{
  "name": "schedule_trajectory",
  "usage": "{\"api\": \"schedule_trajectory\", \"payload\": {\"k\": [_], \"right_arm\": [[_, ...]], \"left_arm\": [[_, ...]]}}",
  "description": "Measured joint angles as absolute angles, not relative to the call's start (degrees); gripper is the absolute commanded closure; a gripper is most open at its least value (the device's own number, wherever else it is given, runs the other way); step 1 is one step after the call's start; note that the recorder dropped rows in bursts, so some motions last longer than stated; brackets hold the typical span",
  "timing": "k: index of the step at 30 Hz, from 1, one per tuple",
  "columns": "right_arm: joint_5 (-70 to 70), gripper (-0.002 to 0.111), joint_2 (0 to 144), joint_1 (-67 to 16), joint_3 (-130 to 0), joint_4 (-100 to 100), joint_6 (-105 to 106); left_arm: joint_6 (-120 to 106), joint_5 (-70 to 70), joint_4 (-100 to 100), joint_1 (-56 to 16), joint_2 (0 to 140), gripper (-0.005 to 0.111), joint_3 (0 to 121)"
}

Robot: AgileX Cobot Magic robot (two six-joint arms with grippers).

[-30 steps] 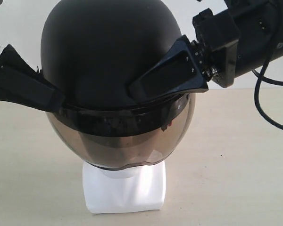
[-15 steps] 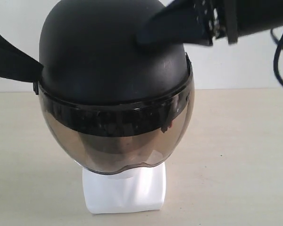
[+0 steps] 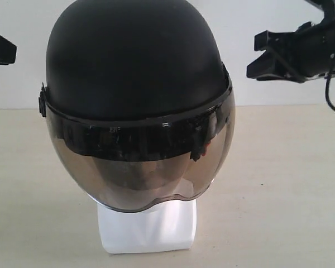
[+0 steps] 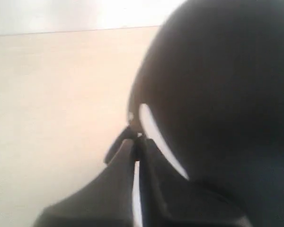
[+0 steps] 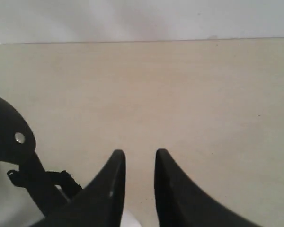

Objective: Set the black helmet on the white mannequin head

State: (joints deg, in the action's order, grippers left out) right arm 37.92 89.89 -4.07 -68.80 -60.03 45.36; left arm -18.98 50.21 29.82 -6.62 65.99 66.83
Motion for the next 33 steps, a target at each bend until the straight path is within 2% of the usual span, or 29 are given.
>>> {"api": "schedule_trajectory", "payload": {"k": [4,11,18,33], "right_arm": [[40.0,0.086,92.7,-7.1,-68.7,-64.3,51.1],[39.0,0.091,92.7,-12.6,-68.7,-62.9,51.6],[37.9,0.091,92.5,-13.2,-68.7,-61.8,49.2],[37.8,0.091,85.4,-14.9,-68.6,-56.5,38.9]], "left_arm": [[-13.0,45.8,24.0,-6.4,71.1,0.102,66.8],[-15.5,43.6,28.7,-6.4,76.7,0.102,66.8],[-22.8,43.3,37.4,-6.3,78.6,0.102,66.8],[-25.4,42.0,39.3,-6.3,78.6,0.102,67.8]]}}
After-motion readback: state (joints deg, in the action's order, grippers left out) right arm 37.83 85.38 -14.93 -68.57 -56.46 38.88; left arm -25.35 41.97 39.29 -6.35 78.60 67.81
